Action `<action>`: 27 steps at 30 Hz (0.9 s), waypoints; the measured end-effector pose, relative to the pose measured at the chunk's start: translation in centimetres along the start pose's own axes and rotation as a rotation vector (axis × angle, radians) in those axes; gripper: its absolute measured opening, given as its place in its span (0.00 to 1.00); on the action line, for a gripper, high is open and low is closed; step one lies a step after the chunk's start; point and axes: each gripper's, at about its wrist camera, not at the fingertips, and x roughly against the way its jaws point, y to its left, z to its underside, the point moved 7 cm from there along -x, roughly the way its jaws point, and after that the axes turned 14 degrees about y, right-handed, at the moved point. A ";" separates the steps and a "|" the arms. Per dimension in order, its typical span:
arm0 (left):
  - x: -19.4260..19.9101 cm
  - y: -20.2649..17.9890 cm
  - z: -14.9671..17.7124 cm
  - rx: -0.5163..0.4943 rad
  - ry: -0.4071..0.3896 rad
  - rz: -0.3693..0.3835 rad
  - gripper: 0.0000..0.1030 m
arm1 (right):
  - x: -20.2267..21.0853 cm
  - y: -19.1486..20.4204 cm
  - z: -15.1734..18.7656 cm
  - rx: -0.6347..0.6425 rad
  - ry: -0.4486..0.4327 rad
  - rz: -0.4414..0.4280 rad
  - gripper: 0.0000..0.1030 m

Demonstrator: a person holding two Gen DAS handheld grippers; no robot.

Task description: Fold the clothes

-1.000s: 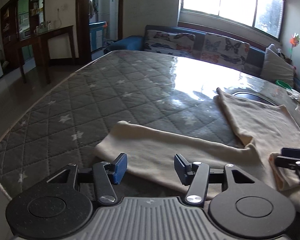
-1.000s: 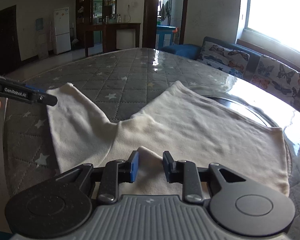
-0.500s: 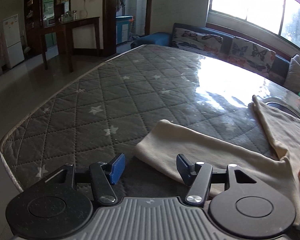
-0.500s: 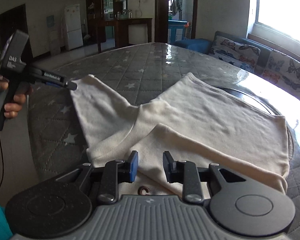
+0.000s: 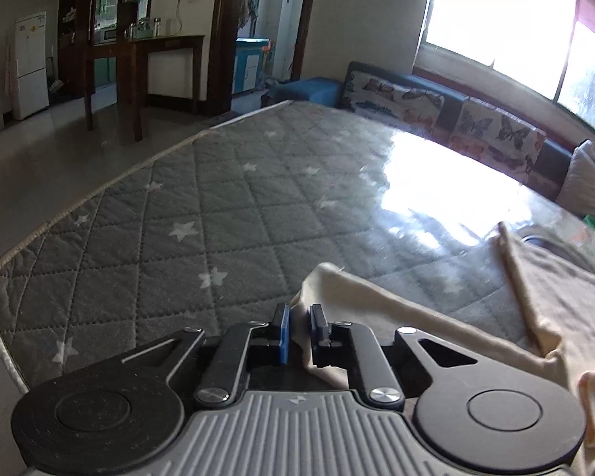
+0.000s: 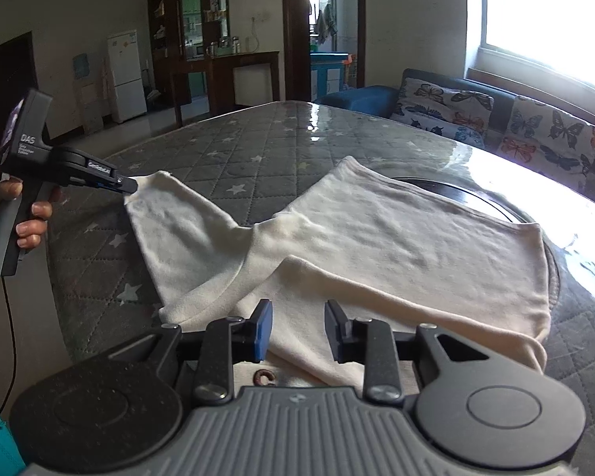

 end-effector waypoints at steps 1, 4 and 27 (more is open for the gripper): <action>0.6 -0.6 -0.2 -0.011 -0.014 0.020 0.10 | 0.2 -0.2 0.0 -0.008 -0.004 0.002 0.28; 2.5 -3.1 -0.7 -0.066 -0.053 0.077 0.08 | 0.7 -1.1 0.0 -0.039 -0.021 0.014 0.28; 1.4 -4.1 0.4 -0.061 -0.044 -0.057 0.44 | 2.1 -4.1 1.1 -0.139 -0.060 0.020 0.36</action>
